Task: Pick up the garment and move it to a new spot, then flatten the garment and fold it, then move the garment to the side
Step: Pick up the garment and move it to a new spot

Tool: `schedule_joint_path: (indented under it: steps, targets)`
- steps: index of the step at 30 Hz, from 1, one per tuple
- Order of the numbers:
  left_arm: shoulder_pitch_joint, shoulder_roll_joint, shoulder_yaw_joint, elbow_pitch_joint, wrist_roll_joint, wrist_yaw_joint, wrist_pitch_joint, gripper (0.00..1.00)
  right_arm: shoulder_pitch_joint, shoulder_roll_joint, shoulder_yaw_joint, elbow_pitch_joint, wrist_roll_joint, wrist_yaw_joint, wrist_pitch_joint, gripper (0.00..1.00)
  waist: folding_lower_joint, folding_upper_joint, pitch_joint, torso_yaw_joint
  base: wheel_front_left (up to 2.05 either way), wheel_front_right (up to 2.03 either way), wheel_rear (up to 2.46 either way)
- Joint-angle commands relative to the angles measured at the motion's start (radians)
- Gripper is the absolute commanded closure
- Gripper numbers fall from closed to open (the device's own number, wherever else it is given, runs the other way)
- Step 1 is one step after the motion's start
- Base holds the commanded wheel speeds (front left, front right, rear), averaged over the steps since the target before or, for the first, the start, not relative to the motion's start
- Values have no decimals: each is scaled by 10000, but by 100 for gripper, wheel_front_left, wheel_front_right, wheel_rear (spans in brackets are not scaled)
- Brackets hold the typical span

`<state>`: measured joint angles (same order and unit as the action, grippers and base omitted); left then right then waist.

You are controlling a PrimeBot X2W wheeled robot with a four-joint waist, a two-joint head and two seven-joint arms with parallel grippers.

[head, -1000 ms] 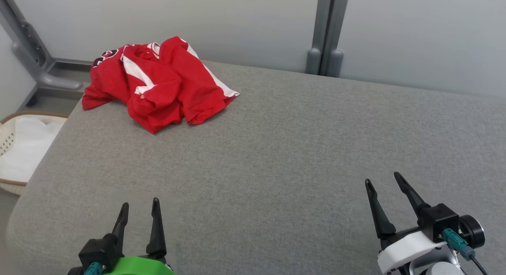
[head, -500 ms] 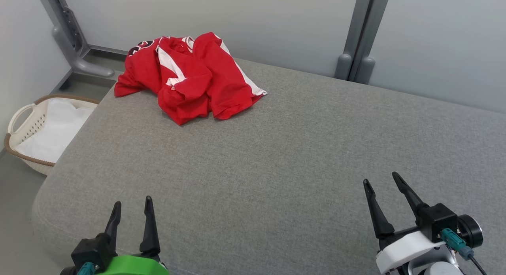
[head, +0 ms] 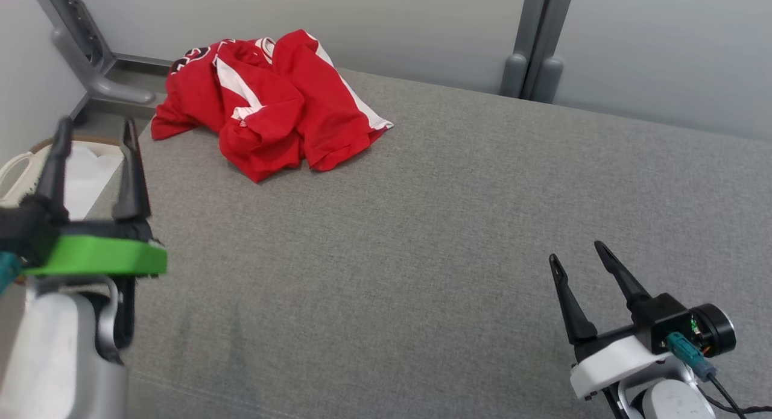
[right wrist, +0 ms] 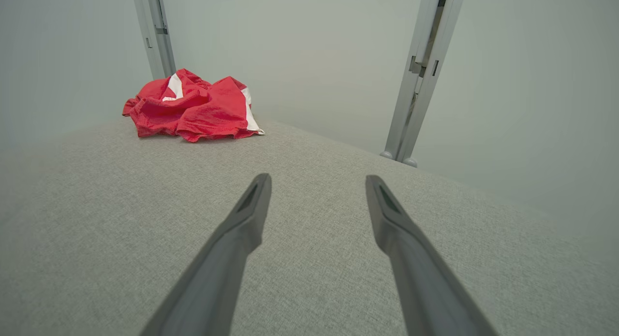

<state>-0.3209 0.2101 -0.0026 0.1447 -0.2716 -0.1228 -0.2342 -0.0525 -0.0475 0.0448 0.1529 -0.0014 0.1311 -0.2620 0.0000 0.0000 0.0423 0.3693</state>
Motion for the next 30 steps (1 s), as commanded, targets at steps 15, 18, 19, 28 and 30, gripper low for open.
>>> schedule_joint_path:
  steps: [15,18,19,28,30]
  targets:
    - [-4477,2043,-691,3344,-1952,-81,2030,0,-1368,-53,395,-325,-1042,-8,-46,0,0,0,2588,-1674,0,0,0]
    - [-4774,2172,-893,4378,-2123,-83,2026,0,-1528,-52,450,-409,-1226,-8,-46,0,0,0,3078,-1855,0,0,0]
    - [-4830,2187,-1027,4738,-2149,-83,1998,0,-1568,-50,447,-435,-1282,-8,-46,0,0,0,3218,-1909,0,0,0]
    - [-5223,2077,-2045,6612,-2848,-85,1832,0,-1700,-47,269,-636,-1611,-8,-46,0,0,0,3982,-2102,0,0,0]
    - [-5392,2094,-2252,6776,-3134,-85,1835,0,-1712,-50,206,-682,-1684,-8,-46,0,0,0,4112,-2101,0,0,0]
